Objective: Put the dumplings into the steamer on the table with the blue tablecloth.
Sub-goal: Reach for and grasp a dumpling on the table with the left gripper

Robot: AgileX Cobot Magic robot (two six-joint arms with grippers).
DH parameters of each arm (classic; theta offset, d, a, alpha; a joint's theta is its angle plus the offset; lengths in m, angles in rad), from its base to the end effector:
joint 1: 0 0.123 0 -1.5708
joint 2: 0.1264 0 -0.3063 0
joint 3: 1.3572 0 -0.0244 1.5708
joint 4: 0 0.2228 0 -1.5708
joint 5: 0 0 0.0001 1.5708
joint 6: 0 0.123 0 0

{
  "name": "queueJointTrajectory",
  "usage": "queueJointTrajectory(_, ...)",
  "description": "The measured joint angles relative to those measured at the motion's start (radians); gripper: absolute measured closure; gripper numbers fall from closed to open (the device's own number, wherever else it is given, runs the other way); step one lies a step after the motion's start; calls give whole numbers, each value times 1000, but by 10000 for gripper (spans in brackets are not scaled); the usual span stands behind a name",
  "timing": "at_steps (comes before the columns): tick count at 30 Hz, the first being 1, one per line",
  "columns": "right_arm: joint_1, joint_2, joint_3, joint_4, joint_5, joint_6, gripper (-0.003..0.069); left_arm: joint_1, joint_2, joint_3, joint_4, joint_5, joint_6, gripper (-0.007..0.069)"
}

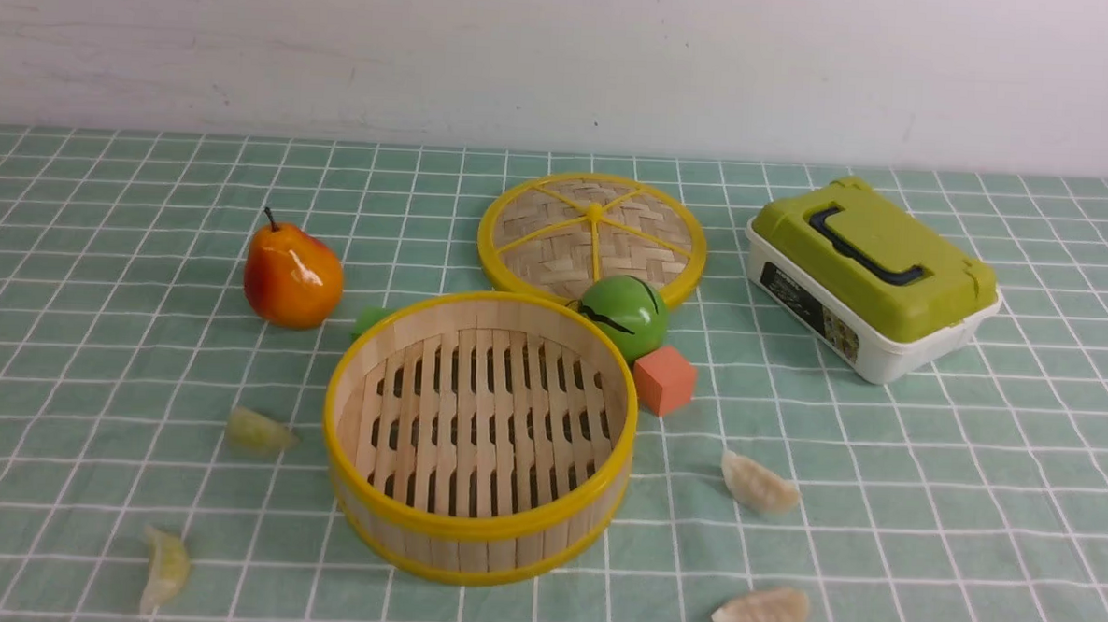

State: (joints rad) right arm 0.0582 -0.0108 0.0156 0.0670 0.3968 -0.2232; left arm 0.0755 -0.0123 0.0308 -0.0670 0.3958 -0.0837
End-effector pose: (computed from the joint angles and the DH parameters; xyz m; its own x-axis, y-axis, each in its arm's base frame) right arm 0.0325 0.0051 0.1630 -0.2907 -0.1779 -0.9401 -0.1311 0.9807 -0.1450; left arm 0.0329 -0.0007 0.1580 -0.3089 -0.1688 -0.9360 -0.0968 0.9846 -0.1456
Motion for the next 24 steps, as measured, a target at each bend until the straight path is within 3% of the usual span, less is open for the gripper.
queueJointTrajectory(24,0,0,0,0,0,0,419,0,0,0,53,-12,25,387)
